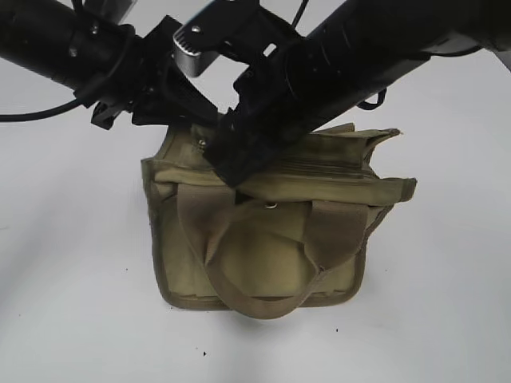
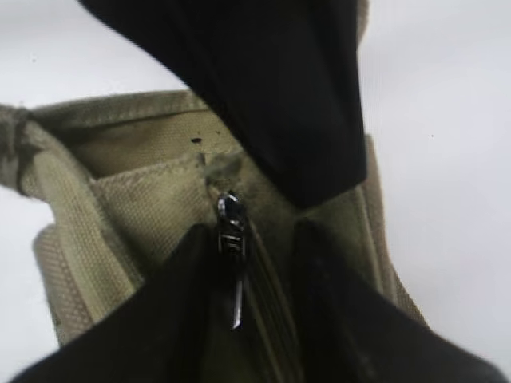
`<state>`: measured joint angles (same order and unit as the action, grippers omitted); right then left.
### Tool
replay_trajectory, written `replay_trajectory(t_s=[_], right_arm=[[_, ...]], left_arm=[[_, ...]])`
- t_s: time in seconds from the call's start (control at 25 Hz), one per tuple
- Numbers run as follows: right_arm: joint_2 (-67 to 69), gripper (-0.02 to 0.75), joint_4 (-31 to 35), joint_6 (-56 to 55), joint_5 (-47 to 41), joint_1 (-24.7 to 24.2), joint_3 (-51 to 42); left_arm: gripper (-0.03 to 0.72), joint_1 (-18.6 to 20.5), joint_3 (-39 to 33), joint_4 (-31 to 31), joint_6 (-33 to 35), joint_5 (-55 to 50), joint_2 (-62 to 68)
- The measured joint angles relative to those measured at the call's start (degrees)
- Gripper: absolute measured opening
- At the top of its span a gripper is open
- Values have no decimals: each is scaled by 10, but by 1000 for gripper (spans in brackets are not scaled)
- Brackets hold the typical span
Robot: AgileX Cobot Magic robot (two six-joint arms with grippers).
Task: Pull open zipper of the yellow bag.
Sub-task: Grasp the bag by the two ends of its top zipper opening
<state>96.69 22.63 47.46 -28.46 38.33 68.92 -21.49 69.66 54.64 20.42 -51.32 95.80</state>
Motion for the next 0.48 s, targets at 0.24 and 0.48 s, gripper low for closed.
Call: replay_trajectory(t_s=[0.24, 0.48], right_arm=[[7, 31, -7, -1, -30, 0, 3], [4, 2, -7, -3, -61, 0, 4]], left_arm=[[27, 0, 0, -2, 1, 1, 1], [26, 0, 0, -1, 1, -7, 1]])
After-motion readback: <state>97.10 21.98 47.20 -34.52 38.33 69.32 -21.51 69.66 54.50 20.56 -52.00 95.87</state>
